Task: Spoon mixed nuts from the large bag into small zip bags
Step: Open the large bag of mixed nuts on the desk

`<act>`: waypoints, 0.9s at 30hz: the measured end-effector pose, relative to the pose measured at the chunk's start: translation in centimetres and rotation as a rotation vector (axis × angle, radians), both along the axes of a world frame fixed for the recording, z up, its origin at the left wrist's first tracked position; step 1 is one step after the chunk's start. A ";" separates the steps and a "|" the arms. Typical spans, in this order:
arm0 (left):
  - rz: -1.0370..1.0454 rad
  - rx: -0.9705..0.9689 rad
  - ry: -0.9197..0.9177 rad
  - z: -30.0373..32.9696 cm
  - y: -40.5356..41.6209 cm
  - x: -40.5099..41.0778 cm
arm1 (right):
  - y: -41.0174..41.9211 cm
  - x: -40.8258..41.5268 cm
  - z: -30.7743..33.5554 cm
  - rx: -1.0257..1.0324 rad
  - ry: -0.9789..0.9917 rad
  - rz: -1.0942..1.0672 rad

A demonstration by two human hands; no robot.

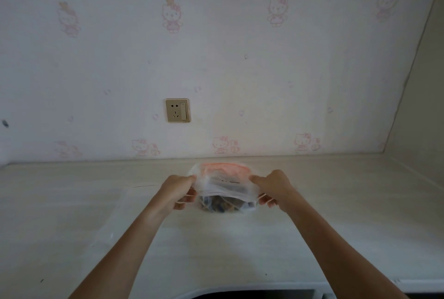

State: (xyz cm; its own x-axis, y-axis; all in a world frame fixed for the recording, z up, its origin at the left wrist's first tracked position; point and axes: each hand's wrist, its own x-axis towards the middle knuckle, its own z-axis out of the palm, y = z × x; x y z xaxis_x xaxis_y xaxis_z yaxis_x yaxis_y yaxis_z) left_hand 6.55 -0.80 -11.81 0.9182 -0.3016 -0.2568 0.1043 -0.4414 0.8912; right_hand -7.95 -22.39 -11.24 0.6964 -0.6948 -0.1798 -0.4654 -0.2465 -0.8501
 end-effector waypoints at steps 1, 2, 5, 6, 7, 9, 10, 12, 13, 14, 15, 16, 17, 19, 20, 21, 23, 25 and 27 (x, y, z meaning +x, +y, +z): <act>-0.013 -0.098 0.076 0.0 0.0 -0.1 | 0.1 -0.1 0.0 0.122 -0.071 -0.021; -0.018 -0.215 0.160 -0.1 0.1 -0.1 | 0.1 -0.2 -0.1 0.233 -0.133 -0.043; 0.003 -0.553 0.404 -0.4 0.0 -0.4 | 0.2 -0.4 -1.0 0.510 -0.314 -0.135; 0.007 -0.638 0.467 -0.6 0.0 -0.5 | 0.2 -0.4 -1.4 0.615 -0.394 -0.151; 0.008 -0.717 0.524 -0.7 0.1 -0.5 | 0.3 -0.4 -1.8 0.726 -0.480 -0.155; 0.010 -0.853 0.631 -0.8 0.4 -0.6 | 0.4 -0.4 -2.3 0.933 -0.622 -0.149; 0.016 -0.903 0.668 -0.9 0.5 -0.6 | 0.4 -0.4 -2.4 1.018 -0.668 -0.149; 0.042 -0.952 0.698 -1.0 0.5 -0.7 | 0.4 -0.2 -2.6 1.152 -0.736 -0.146; 0.058 -0.966 0.698 -1.2 0.4 -0.9 | 0.5 -0.1 -2.5 1.209 -0.765 -0.150; 0.073 -0.980 0.694 -1.3 0.1 -1.0 | 0.6 0.1 -2.5 1.258 -0.783 -0.160; 0.084 -0.990 0.686 -1.6 -0.1 -1.2 | 0.8 0.2 -2.5 1.290 -0.791 -0.168; 0.091 -0.999 0.674 -1.8 -0.4 -1.4 | 1.0 0.4 -2.5 1.302 -0.793 -0.169; 0.097 -1.003 0.653 -2.0 -0.5 -1.6 | 1.2 0.6 -2.4 1.297 -0.790 -0.167; 0.113 -0.996 0.581 -2.2 -1.0 -1.8 | 1.3 0.8 -2.2 1.262 -0.779 -0.148; 0.119 -0.985 0.539 -2.3 -1.1 -1.9 | 1.4 0.8 -2.1 1.235 -0.766 -0.129; 0.123 -0.973 0.503 -2.2 -1.3 -2.0 | 1.5 0.8 -2.0 1.207 -0.748 -0.107; 0.113 -0.934 0.439 -2.0 -1.9 -2.4 | 1.6 0.7 -2.2 1.161 -0.719 -0.082; 0.096 -0.872 0.332 -1.7 -2.5 -2.9 | 1.8 0.7 -2.4 1.142 -0.725 -0.074; 0.116 -0.832 0.171 -2.0 -2.9 -3.4 | 2.0 0.8 -2.5 1.120 -0.725 -0.088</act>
State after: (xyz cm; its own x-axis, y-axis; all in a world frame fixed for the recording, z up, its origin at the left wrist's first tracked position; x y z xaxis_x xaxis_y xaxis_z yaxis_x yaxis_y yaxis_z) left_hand 3.13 -3.70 -13.83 0.9239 -0.3595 -0.1311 0.2704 0.3710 0.8884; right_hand -7.16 -20.35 -13.70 0.8374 -0.4636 -0.2896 0.1956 0.7488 -0.6333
